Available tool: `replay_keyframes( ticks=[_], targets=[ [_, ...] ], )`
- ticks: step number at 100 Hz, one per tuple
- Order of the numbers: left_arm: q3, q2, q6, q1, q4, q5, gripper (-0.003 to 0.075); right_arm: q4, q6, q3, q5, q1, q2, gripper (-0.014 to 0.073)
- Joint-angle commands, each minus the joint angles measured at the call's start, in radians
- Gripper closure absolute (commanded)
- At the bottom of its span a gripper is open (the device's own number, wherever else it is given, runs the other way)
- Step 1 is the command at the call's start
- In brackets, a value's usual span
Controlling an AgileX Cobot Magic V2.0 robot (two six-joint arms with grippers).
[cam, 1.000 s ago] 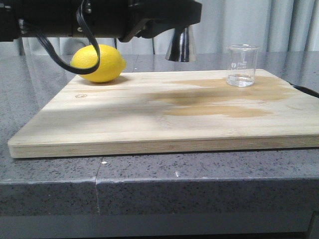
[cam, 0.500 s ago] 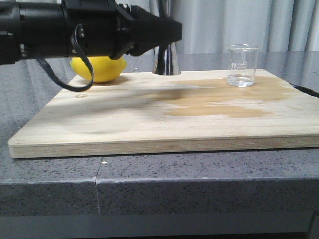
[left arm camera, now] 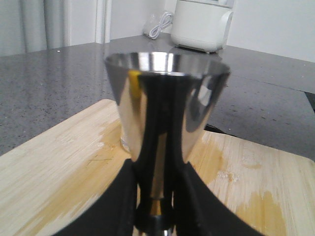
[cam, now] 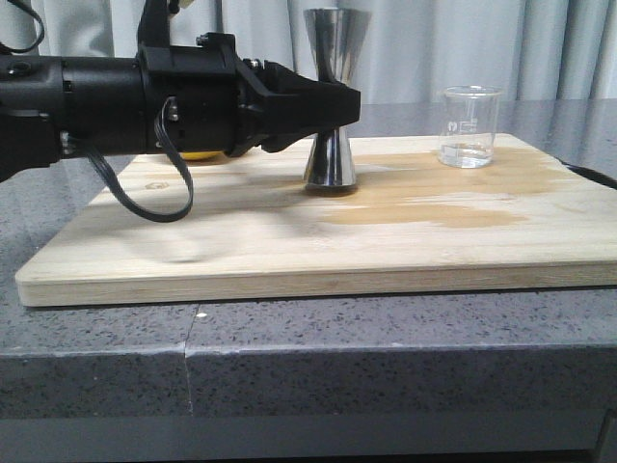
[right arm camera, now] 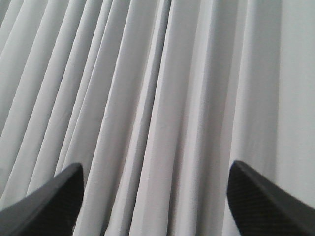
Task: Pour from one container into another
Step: 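Lower the jigger onto the board with the left gripper, then open the left gripper and pull it back from the jigger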
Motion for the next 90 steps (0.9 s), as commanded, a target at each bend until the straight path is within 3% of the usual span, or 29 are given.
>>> replay_keyframes(
  ticks=[1, 57, 90],
  targets=[
    [-0.029, -0.04, 0.009, 0.004, -0.051, -0.098, 0.0739, 0.007, 0.001, -0.031, -0.069, -0.007, -0.028, 0.0052],
    [-0.029, -0.039, 0.04, 0.004, -0.053, -0.099, 0.0739, 0.007, 0.001, -0.031, -0.069, -0.007, -0.028, 0.0052],
    [-0.029, 0.008, 0.054, 0.004, -0.08, -0.17, 0.0739, 0.007, 0.001, -0.031, -0.069, -0.007, -0.028, 0.0053]
  ],
)
